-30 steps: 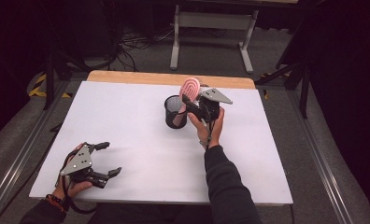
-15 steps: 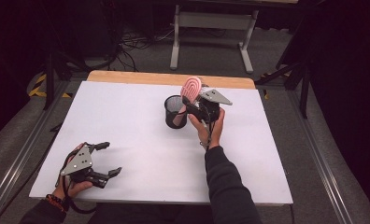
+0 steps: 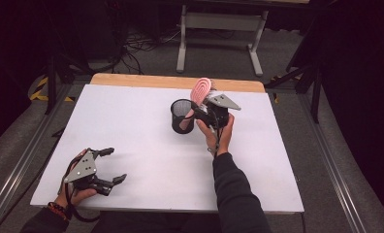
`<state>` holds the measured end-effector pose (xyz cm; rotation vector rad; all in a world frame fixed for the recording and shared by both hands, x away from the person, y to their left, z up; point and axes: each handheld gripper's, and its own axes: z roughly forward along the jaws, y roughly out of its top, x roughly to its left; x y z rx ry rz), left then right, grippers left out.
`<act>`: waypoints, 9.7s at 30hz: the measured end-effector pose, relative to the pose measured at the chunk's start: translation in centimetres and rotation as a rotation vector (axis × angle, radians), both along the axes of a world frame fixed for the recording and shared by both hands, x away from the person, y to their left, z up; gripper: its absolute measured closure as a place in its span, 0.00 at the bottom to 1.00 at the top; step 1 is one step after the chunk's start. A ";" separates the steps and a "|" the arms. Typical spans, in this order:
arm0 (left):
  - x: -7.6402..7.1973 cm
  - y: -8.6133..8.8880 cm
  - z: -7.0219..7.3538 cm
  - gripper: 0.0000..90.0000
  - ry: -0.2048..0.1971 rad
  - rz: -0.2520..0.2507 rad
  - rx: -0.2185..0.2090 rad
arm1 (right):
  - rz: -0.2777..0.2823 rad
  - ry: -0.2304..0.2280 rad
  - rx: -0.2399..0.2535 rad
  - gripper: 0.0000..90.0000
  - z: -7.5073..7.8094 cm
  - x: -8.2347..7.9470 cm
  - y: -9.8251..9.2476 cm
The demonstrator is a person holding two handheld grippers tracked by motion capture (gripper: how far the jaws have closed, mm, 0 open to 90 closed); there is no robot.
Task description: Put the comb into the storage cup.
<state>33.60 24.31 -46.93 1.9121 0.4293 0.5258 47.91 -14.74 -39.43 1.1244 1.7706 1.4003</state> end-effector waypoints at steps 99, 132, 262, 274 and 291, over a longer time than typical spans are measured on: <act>-0.1 -0.2 0.0 0.07 -0.003 -0.003 0.014 | 0.039 -0.172 -0.182 0.25 1.8 -5.5 -0.2; 0.0 -0.3 -0.1 0.06 0.005 0.001 0.012 | 0.101 -0.190 -0.175 0.04 1.2 -7.0 -0.7; -0.1 -0.3 0.0 0.06 -0.006 0.001 0.020 | 0.177 -0.257 -0.375 0.08 -0.2 -15.5 -5.1; -0.1 -0.4 0.0 0.06 -0.005 0.001 0.021 | 0.158 -0.243 -0.386 0.08 -1.1 -15.7 -6.2; -0.1 -0.5 0.0 0.06 -0.006 -0.001 0.030 | 0.140 -0.203 -0.378 0.08 -2.3 -16.0 -7.9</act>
